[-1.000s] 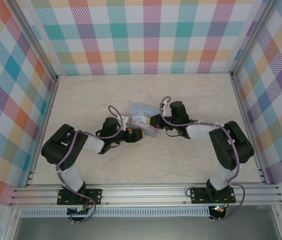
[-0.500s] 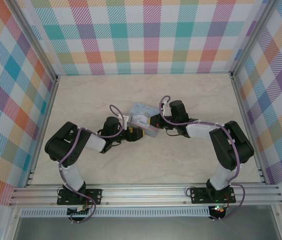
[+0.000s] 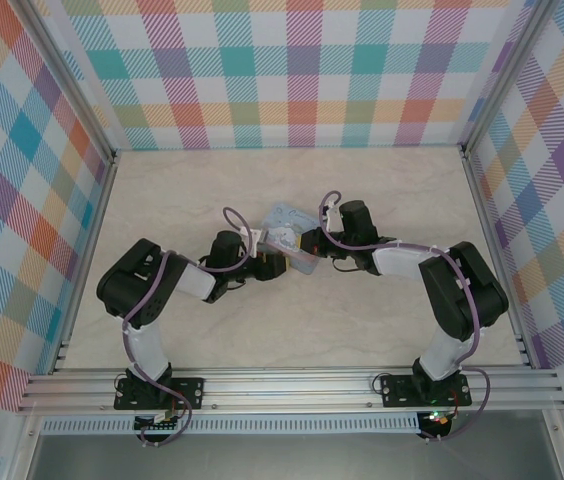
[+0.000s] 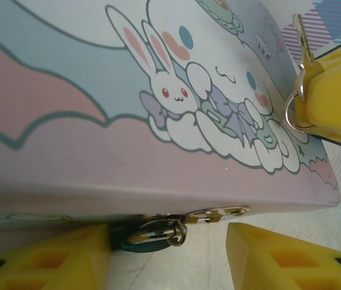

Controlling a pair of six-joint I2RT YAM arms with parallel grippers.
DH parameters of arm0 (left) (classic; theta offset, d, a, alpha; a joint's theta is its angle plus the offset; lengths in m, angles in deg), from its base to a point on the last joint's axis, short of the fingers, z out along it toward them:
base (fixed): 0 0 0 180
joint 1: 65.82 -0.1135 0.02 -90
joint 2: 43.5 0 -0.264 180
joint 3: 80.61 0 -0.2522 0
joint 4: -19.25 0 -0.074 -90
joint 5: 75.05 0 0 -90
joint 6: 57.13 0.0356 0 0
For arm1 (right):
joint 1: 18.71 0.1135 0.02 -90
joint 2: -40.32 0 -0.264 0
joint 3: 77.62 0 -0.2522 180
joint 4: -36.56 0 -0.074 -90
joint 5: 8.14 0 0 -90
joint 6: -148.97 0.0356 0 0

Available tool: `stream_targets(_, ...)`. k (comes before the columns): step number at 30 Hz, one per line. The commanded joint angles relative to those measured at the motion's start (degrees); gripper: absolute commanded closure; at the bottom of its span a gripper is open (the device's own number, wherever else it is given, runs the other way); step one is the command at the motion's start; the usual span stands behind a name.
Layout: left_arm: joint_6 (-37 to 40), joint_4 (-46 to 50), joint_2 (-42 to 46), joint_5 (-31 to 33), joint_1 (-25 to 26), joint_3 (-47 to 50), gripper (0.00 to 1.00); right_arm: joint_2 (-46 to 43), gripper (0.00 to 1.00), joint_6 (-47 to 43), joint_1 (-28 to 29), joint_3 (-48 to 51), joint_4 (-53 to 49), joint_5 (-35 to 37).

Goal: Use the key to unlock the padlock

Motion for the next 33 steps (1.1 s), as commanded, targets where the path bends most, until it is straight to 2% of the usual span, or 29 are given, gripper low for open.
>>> stream_targets(1,0.8,0.5,-1.6,-1.4,1.9,-2.1,0.48,1.2,0.97,-0.1,0.3,2.0,-5.6,0.6)
stream_targets(19,-1.7,0.6,-2.6,5.7,3.9,-3.7,0.59,0.4,0.97,0.4,0.3,3.1,-5.0,1.2)
stream_targets(33,-5.6,-0.8,-1.9,10.6,4.6,-3.1,0.72,-0.3,0.97,0.1,0.3,3.5,-4.2,1.1)
